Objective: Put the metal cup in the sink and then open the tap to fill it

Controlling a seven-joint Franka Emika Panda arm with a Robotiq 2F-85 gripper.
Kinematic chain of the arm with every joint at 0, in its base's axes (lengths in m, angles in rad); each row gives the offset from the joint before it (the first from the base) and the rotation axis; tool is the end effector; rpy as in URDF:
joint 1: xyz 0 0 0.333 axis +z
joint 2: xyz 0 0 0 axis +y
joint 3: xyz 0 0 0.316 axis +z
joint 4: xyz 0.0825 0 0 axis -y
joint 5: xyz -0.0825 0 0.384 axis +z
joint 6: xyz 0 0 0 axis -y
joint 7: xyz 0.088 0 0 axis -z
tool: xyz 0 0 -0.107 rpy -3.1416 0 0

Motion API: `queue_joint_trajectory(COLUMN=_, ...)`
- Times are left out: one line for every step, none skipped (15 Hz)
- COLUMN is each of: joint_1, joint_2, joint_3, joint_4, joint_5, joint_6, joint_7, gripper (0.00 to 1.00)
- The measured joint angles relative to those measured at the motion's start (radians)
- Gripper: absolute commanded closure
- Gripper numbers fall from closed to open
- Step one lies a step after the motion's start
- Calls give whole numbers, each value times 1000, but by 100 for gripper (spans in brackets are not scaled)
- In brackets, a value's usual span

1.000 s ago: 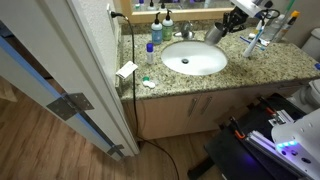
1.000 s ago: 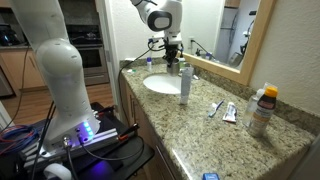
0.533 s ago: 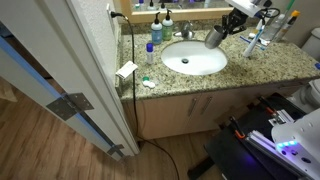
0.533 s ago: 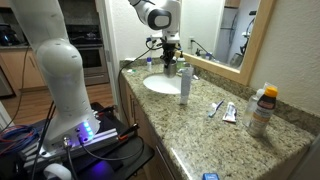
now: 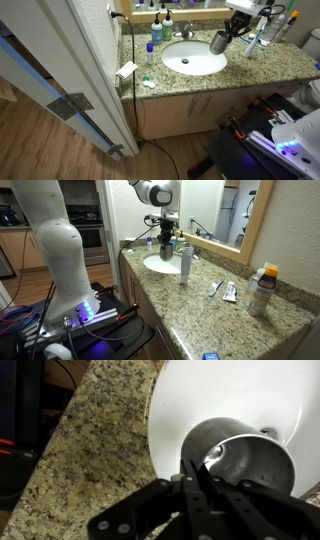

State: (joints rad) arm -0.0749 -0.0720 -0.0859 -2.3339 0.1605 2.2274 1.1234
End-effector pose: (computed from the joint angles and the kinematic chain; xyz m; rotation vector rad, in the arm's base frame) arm 0.4870 -0.0740 0.3632 -2.3390 1.9388 0.1398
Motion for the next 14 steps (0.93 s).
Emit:
queue_joint_trajectory(joint_1=0, joint_2=0, joint_3=0, joint_4=0, joint_5=0, joint_6=0, joint_7=0, gripper=98)
queue_joint_trajectory(joint_1=0, joint_2=0, joint_3=0, joint_4=0, joint_5=0, joint_6=0, joint_7=0, gripper=98)
queue_joint_trajectory(joint_1=0, joint_2=0, joint_3=0, joint_4=0, joint_5=0, joint_6=0, joint_7=0, gripper=98)
queue_joint_trajectory(joint_1=7, joint_2=4, joint_3=12, joint_4=13, joint_5=0, joint_6=-14, joint_7=21, gripper=98)
queue_joint_trajectory(joint_1=22, joint_2=18, joint_3=36, joint_4=49, joint_5=1, joint_6=-41, joint_7=59, gripper=98)
queue_joint_trajectory(joint_1=42, joint_2=45, joint_3=61, joint_4=91, joint_5=-3, joint_6=-57, joint_7=107, gripper=98)
queue_joint_trajectory(joint_1=65, joint_2=84, joint_3=86, joint_4=136, joint_5=-10, joint_6=-62, joint_7=160, gripper=98)
queue_joint_trajectory(joint_1=87, joint_2=134, joint_3=104, joint_4=184, joint_5=-27, joint_6=-63, joint_7=219, gripper=98)
queue_joint_trajectory(joint_1=107, joint_2=189, joint_3=114, joint_4=233, joint_5=-49, joint_6=-68, joint_7=273, gripper=98)
queue_joint_trajectory(joint_1=128, joint_2=250, joint_3=118, joint_4=288, joint_5=-76, joint_6=-85, joint_7=330, gripper=98)
queue_joint_trajectory(joint_1=142, joint_2=307, joint_3=117, joint_4=339, joint_5=-105, joint_6=-116, joint_7=385, gripper=94)
queue_joint_trajectory(joint_1=151, joint_2=355, joint_3=111, joint_4=381, joint_5=-131, joint_6=-151, joint_7=431, gripper=94)
queue_joint_trajectory(joint_1=156, joint_2=391, joint_3=104, joint_4=412, joint_5=-146, joint_6=-173, joint_7=458, gripper=94)
queue_joint_trajectory(joint_1=157, joint_2=414, joint_3=98, joint_4=431, joint_5=-152, joint_6=-184, joint_7=467, gripper=98)
